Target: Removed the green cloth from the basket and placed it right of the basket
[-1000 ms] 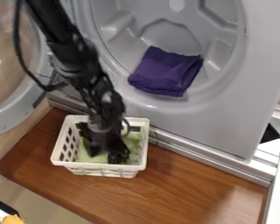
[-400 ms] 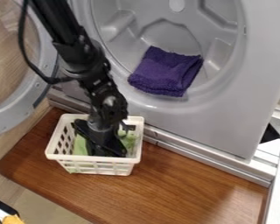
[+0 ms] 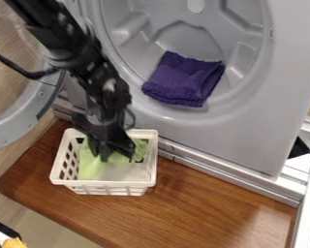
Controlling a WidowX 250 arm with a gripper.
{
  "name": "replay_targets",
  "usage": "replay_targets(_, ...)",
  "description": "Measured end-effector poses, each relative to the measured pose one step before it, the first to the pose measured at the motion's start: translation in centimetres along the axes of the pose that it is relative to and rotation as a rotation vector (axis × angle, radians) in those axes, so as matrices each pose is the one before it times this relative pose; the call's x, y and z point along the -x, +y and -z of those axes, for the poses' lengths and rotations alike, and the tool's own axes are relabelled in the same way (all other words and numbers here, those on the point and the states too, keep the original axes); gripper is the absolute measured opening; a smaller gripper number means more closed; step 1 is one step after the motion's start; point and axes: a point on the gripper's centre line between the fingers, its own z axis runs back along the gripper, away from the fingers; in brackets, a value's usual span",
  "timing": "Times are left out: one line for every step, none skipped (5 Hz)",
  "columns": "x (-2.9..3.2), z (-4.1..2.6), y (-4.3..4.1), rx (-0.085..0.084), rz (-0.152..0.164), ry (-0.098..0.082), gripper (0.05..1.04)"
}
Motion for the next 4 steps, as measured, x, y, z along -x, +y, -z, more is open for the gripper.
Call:
replay_targets(-0.528, -1.841, 0.460, 0.0171, -0.0181, -0.0331, 0.085)
replay_targets(-0.973, -3.111, -0.045, 0.0263, -0.0267, -0.0556, 0.086)
replay_targets(-0.750, -3.659, -1.574, 0.0032, 0.0115, -0.0359, 0.086)
replay_targets(-0.195, -3.061, -2.145, 0.0162, -0.0131, -0.0347, 0.085)
